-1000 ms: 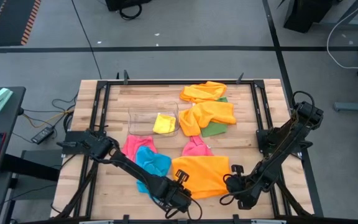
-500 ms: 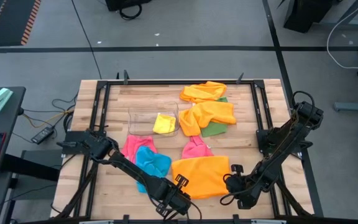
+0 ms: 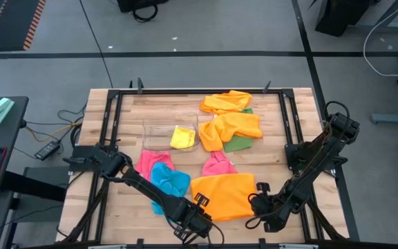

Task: Fold microfiber towels
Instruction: Fold the bottom orange microfiber cloth

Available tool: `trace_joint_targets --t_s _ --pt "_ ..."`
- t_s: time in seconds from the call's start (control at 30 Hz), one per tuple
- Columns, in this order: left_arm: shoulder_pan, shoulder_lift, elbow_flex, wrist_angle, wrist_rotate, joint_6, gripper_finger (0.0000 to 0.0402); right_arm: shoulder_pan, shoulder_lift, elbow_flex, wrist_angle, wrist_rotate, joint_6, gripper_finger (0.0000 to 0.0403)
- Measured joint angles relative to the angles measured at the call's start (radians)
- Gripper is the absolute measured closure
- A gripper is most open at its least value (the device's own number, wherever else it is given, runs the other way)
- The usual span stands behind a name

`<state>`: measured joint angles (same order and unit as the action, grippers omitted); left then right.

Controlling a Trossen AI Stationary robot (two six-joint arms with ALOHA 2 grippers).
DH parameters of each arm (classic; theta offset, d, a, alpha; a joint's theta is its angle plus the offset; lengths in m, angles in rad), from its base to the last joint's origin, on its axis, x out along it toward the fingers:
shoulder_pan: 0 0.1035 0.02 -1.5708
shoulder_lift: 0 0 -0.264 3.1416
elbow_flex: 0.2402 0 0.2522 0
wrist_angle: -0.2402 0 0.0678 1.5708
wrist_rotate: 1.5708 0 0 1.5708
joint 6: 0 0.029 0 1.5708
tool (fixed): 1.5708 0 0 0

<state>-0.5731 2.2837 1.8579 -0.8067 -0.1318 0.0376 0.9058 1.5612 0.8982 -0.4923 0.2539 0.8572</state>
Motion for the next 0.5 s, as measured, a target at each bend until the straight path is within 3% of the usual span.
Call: trace_joint_targets --t_s 0.23,0.4,0.5 --pt "-0.013 0.000 0.093 -0.061 -0.011 0.000 0.0234 -0.016 0.000 -0.004 0.004 0.033 -0.032 0.0240" --pt "0.008 0.005 0.099 -0.076 -0.167 -0.001 0.0246 -0.062 0.000 -0.034 0.002 0.084 -0.077 0.0240" --pt "0.041 0.033 0.099 -0.091 -0.176 -0.016 0.0259 -0.092 0.000 -0.055 0.002 0.102 -0.091 0.0240"
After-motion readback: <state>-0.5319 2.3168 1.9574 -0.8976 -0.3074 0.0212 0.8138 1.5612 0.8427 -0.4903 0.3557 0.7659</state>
